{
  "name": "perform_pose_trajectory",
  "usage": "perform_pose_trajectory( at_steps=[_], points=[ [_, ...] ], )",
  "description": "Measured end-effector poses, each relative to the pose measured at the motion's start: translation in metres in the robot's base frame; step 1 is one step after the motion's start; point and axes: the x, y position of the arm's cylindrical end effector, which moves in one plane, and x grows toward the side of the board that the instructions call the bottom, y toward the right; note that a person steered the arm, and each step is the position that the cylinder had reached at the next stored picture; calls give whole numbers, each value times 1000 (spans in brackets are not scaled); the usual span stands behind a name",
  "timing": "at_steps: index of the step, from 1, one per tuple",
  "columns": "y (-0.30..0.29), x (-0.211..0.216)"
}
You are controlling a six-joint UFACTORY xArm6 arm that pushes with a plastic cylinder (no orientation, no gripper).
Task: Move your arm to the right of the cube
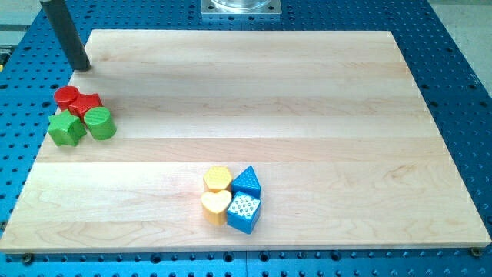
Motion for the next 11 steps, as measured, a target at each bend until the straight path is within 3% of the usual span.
perform_pose_trajectory(
  at_steps=[4, 5, 6, 7, 8, 9, 10, 11],
  points=[
    [0, 11],
    [25, 11],
    [80, 4],
    [181, 8],
    [274, 50],
    [340, 130],
    [373, 218],
    [428, 276]
  ],
)
